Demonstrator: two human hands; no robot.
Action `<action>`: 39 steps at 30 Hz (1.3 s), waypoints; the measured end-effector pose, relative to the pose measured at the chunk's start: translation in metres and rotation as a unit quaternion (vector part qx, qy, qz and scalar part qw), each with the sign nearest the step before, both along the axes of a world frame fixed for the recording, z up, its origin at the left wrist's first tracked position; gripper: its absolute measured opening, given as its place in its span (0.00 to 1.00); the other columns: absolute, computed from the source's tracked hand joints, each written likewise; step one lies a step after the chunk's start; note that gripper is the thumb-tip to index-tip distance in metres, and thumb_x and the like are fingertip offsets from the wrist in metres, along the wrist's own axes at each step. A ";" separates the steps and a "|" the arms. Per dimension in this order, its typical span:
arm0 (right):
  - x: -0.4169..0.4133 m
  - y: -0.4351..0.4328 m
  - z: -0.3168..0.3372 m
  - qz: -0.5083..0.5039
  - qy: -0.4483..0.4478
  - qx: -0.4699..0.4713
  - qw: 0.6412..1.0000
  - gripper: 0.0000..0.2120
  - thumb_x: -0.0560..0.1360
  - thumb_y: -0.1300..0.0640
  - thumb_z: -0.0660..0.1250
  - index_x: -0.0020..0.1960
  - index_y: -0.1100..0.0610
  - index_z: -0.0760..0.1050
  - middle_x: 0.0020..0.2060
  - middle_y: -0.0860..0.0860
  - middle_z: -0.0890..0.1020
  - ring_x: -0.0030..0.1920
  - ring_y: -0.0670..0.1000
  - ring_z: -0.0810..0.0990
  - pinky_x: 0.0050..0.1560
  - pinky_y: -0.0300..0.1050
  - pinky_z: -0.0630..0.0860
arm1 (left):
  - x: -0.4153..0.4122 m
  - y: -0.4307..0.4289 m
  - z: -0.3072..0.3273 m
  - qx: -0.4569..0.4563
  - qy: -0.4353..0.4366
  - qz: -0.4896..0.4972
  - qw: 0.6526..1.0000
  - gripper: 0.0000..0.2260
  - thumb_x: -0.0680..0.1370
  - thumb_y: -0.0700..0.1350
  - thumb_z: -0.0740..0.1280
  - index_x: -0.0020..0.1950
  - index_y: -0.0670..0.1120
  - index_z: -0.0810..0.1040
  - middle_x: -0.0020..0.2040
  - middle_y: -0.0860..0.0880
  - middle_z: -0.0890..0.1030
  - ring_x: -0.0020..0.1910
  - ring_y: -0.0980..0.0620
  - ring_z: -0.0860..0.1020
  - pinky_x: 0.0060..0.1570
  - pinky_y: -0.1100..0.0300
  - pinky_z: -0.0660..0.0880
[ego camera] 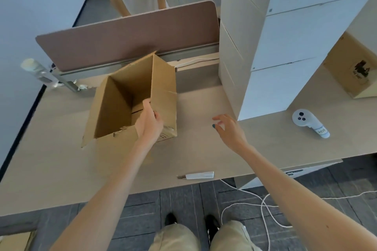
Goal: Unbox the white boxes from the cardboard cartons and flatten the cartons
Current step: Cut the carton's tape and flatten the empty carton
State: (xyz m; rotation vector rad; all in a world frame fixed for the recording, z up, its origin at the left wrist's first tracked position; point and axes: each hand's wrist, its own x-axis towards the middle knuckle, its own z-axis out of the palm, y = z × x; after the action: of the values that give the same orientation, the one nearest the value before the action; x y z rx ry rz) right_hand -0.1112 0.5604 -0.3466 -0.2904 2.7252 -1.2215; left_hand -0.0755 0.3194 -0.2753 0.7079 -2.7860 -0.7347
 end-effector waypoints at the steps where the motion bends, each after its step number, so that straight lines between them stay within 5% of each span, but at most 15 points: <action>1: -0.001 -0.006 0.002 0.004 0.000 -0.003 1.000 0.11 0.80 0.58 0.62 0.61 0.55 0.76 0.56 0.49 0.77 0.55 0.48 0.77 0.46 0.44 0.71 | 0.003 -0.008 0.009 0.010 0.013 0.013 1.000 0.17 0.82 0.39 0.57 0.70 0.47 0.63 0.51 0.50 0.76 0.43 0.48 0.74 0.40 0.55 0.67; 7: -0.005 -0.051 0.015 0.045 0.001 0.008 0.999 0.12 0.80 0.57 0.61 0.62 0.53 0.75 0.57 0.48 0.77 0.56 0.49 0.77 0.45 0.43 0.70 | 0.022 -0.072 0.045 0.112 0.046 0.089 0.989 0.19 0.81 0.36 0.56 0.71 0.50 0.64 0.58 0.50 0.75 0.53 0.46 0.75 0.54 0.47 0.73; 11: -0.006 -0.085 0.020 0.081 0.010 0.045 0.996 0.12 0.80 0.55 0.61 0.63 0.51 0.74 0.57 0.47 0.76 0.58 0.48 0.76 0.46 0.43 0.69 | 0.031 -0.119 0.058 0.207 0.090 0.103 0.969 0.18 0.82 0.35 0.55 0.70 0.48 0.68 0.61 0.51 0.74 0.54 0.51 0.73 0.46 0.61 0.69; 17: -0.003 -0.135 0.021 0.088 0.014 0.073 0.993 0.12 0.80 0.55 0.61 0.62 0.50 0.74 0.57 0.47 0.76 0.56 0.48 0.77 0.44 0.43 0.69 | 0.045 -0.172 0.083 0.301 0.127 0.100 0.940 0.17 0.83 0.34 0.56 0.68 0.49 0.72 0.61 0.53 0.73 0.53 0.57 0.73 0.42 0.67 0.66; 22: 0.004 -0.176 0.019 0.035 -0.021 0.015 0.999 0.12 0.79 0.55 0.63 0.62 0.55 0.75 0.59 0.50 0.77 0.51 0.48 0.77 0.46 0.43 0.71 | 0.058 -0.226 0.099 0.431 0.151 0.111 0.882 0.17 0.83 0.33 0.56 0.65 0.49 0.74 0.59 0.48 0.79 0.51 0.54 0.77 0.44 0.60 0.73; 26: 0.010 -0.207 0.017 -0.011 -0.120 -0.049 0.991 0.23 0.78 0.48 0.65 0.68 0.57 0.69 0.64 0.52 0.74 0.59 0.52 0.77 0.56 0.48 0.73 | 0.075 -0.263 0.096 0.540 0.144 0.098 0.823 0.16 0.82 0.34 0.57 0.64 0.49 0.74 0.51 0.46 0.83 0.44 0.50 0.82 0.37 0.58 0.78; 30: 0.016 -0.231 0.016 -0.058 -0.297 -0.214 0.929 0.34 0.75 0.40 0.67 0.73 0.58 0.62 0.66 0.53 0.73 0.62 0.54 0.75 0.59 0.50 0.72 | 0.088 -0.292 0.072 0.645 0.140 0.082 0.747 0.15 0.82 0.33 0.55 0.62 0.47 0.74 0.48 0.46 0.84 0.40 0.50 0.83 0.35 0.58 0.80; 35: 0.016 -0.254 0.027 -0.054 -0.300 -0.309 0.901 0.16 0.79 0.46 0.60 0.58 0.56 0.75 0.51 0.52 0.82 0.53 0.52 0.80 0.59 0.52 0.77 | 0.095 -0.305 0.040 0.725 0.138 0.110 0.666 0.14 0.79 0.31 0.54 0.56 0.45 0.74 0.40 0.48 0.86 0.33 0.52 0.83 0.30 0.62 0.79; 39: 0.023 -0.264 0.041 -0.073 -0.257 -0.313 0.911 0.13 0.79 0.46 0.64 0.48 0.56 0.73 0.42 0.49 0.81 0.44 0.47 0.81 0.51 0.48 0.80 | 0.101 -0.315 0.008 0.718 0.112 0.149 0.670 0.16 0.81 0.31 0.51 0.56 0.45 0.75 0.39 0.50 0.85 0.30 0.53 0.81 0.28 0.63 0.76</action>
State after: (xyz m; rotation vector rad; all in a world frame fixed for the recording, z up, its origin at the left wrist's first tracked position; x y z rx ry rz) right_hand -0.0883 0.2960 -0.3057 0.1665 1.8848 -1.8735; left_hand 0.0254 0.0048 -0.2672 1.0297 -1.2488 -2.6251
